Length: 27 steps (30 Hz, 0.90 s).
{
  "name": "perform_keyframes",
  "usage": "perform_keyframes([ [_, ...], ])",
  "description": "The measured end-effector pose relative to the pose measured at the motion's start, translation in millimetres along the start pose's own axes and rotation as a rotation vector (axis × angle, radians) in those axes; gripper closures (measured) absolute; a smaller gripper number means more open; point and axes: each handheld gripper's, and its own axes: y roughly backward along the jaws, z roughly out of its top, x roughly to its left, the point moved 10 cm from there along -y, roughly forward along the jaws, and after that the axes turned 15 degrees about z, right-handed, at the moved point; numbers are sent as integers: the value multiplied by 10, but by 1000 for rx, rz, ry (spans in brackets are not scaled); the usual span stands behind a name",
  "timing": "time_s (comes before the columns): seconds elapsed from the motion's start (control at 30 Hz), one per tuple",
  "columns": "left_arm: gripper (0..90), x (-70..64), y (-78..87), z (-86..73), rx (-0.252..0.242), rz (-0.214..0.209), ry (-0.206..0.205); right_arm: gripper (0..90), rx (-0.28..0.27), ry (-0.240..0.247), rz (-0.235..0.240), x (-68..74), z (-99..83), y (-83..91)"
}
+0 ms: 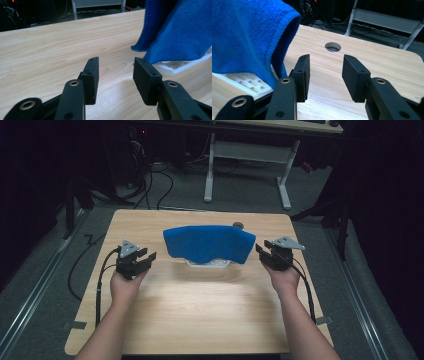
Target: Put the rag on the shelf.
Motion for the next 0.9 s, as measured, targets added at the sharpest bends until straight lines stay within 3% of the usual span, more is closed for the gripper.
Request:
perform_keyframes([
  [0.27,501,-258,220,-224,22,-52,-44,538,-23,47,8,168,-66,230],
  [0.33,493,-336,298,-293,24,-66,-42,521,-37,53,14,255,-107,308],
  [0.4,490,-435,368,-374,36,-95,-36,488,-2,64,22,354,-200,352],
  [0.57,478,-688,526,-564,70,-128,-80,450,10,94,37,635,-457,458],
  [0.63,469,-808,592,-635,89,-139,-100,436,22,89,46,745,-576,487],
  [0.73,464,-1036,712,-735,103,-177,-89,438,40,73,64,907,-761,530],
  [0.83,469,-1323,829,-877,114,-208,-129,437,71,76,85,1092,-953,543],
  [0.9,462,-1532,909,-924,122,-255,-160,431,99,94,98,1204,-1043,548],
])
